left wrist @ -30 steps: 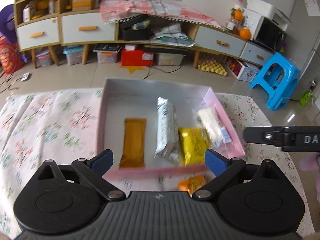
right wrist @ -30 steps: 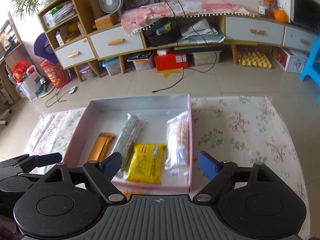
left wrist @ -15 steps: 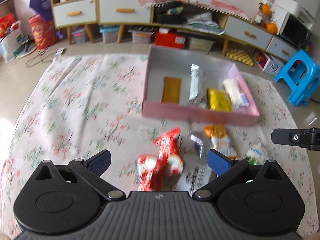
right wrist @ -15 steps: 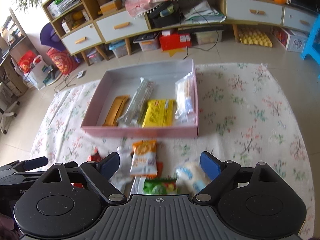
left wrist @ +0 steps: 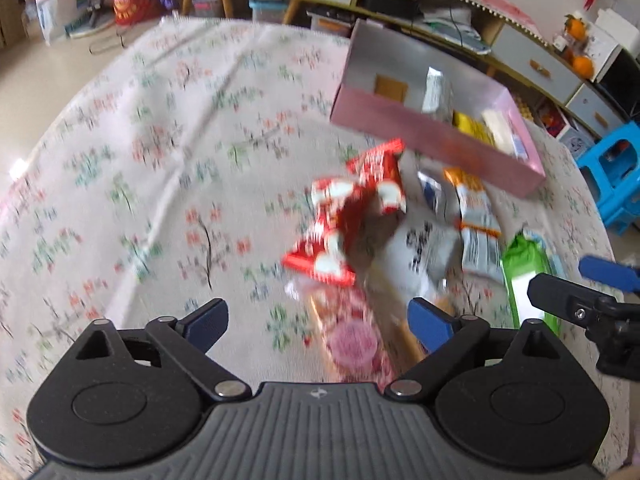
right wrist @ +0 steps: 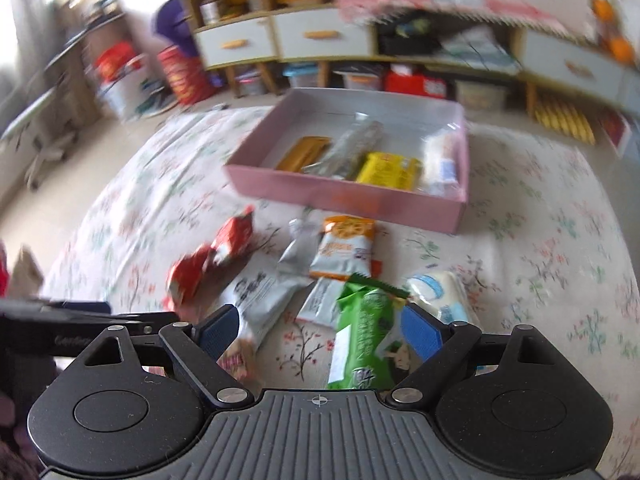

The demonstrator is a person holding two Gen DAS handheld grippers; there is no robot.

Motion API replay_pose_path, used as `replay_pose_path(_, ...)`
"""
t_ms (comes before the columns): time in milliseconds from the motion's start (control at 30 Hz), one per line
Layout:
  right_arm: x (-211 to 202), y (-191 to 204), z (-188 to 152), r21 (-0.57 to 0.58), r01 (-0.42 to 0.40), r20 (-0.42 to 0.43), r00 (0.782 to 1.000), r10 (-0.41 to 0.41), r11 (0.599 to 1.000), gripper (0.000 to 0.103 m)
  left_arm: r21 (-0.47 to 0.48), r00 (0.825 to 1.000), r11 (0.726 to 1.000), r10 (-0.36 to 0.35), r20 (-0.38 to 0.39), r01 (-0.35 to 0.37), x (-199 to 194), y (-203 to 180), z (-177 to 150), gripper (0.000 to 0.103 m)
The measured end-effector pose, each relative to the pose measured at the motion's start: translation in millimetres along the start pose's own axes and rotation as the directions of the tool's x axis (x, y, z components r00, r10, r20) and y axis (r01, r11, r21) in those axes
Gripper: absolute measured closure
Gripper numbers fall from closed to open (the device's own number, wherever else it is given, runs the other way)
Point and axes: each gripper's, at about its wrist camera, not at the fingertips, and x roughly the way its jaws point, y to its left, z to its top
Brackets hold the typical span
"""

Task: Organize snacks
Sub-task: 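Grasp the pink pastry pack with the left gripper while the right grasps the brown cake pack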

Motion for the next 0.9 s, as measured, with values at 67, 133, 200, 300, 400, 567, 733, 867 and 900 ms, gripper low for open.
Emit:
replay_pose_path(67, -2.4, 6.3, -7.4, -0.062, -0.004, 0.031, 0.999, 0.006, 0.998, 0.013, -0.001, 1.000, 1.000, -0.008, -0.004, 0.008, 2.7, 2.7, -6.3, 0.016)
replay_pose_path(133, -3.2, 10.8, -14.0, -0.112, -0.008, 0.054, 0.998, 0.014, 0.994, 0.013, -0.008, 0.999, 0.999, -0.034, -0.013, 0.034, 3.2, 5.4, -10.8, 0.020)
replay_pose_path(200, -1.9, 14.0, -19.5, -0.159, -0.024, 0.068, 0.997, 0.036, 0.987, 0.013, -0.002, 0.998, 0.998, -0.061, -0.007, 0.061, 2.3, 6.6, -13.9, 0.021)
replay_pose_path(300, 3.3, 21.3, -27.7, -0.224, -0.055, 0.062, 0.996, 0.070, 0.973, 0.008, 0.030, 0.995, 0.995, -0.095, -0.015, 0.095, 1.8, 3.7, -19.9, 0.025)
replay_pose_path(400, 7.7, 29.7, -35.1, -0.301, -0.069, 0.060, 0.994, 0.091, 0.951, 0.008, 0.075, 0.996, 0.993, -0.093, -0.010, 0.093, 1.6, -0.2, -23.1, 0.031)
replay_pose_path(567, 12.3, 43.4, -44.5, -0.385, -0.086, 0.060, 0.991, 0.118, 0.919, 0.008, 0.167, 0.994, 0.980, -0.106, -0.018, 0.108, -3.1, 0.6, -23.4, 0.062)
replay_pose_path(733, 18.2, 52.9, -50.2, -0.426, -0.083, 0.052, 0.992, 0.116, 0.901, 0.008, 0.214, 0.997, 0.974, -0.076, -0.001, 0.074, -8.9, 14.1, -22.5, 0.068)
replay_pose_path(867, 21.5, 59.7, -51.5, -0.447, -0.097, 0.042, 0.991, 0.128, 0.889, 0.008, 0.259, 0.998, 0.965, -0.052, 0.044, 0.039, -13.0, 24.3, -25.6, 0.064)
replay_pose_path(900, 22.3, 61.4, -52.1, -0.450, -0.100, 0.039, 0.991, 0.131, 0.888, 0.008, 0.270, 0.997, 0.962, -0.060, 0.055, 0.043, -14.2, 26.8, -27.0, 0.061)
